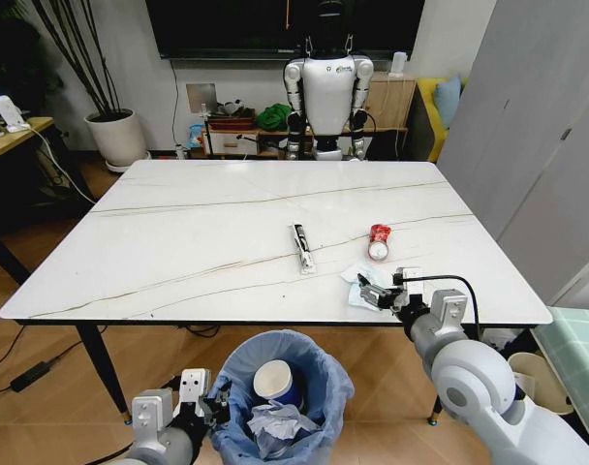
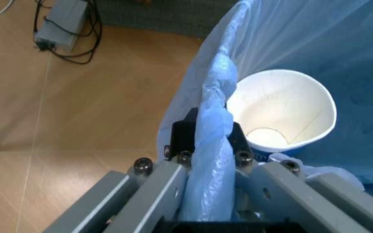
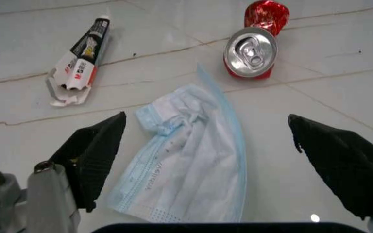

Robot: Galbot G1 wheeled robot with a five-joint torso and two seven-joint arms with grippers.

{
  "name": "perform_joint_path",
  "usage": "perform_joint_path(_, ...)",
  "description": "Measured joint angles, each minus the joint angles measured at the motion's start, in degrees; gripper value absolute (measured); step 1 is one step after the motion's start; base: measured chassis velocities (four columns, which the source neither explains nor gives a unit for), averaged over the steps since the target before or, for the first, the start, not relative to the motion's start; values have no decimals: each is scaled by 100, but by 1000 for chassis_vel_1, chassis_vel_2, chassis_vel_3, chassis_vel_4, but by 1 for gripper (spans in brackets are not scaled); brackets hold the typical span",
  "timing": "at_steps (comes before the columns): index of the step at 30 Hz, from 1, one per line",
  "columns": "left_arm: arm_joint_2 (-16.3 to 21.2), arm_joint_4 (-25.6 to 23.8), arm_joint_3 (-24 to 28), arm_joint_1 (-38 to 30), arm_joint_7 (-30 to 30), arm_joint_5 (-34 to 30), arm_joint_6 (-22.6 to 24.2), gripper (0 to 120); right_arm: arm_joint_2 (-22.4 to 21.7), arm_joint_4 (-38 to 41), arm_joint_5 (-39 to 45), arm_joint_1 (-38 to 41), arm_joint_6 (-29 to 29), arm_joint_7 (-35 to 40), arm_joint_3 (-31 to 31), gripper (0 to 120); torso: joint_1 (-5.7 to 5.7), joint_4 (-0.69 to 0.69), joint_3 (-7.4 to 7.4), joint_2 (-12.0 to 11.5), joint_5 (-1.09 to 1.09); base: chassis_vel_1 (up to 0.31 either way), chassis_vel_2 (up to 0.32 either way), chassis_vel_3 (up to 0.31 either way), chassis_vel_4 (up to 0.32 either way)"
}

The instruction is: Pick up the trash bin and place the trash from the table into it.

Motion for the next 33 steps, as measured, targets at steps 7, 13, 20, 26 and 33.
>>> perform_joint_path(7, 78, 0, -16, -49, 4, -84, 0, 0, -73, -229, 183, 58, -5, 8, -47, 91, 0, 0, 0, 0, 0, 0, 0, 0, 0)
perform_joint_path(13, 86, 0, -7, -57, 4, -95, 0, 0, -93, -379, 258, 141, -10, 14, -98, 88, 0, 0, 0, 0, 0, 0, 0, 0, 0)
perform_joint_path(20, 96, 0, -23, -66, 2, -108, 0, 0, -94, -477, 423, 225, -11, 20, -124, 67, 0, 0, 0, 0, 0, 0, 0, 0, 0)
perform_joint_path(26, 86, 0, -12, -99, 2, -108, 0, 0, -98, -568, 429, 254, 10, 13, -152, 43, 0, 0, 0, 0, 0, 0, 0, 0, 0)
perform_joint_path(33, 96, 0, -17, -127, 3, -131, 0, 0, -88, -623, 407, 306, 27, 13, -204, 17, 0, 0, 0, 0, 0, 0, 0, 0, 0)
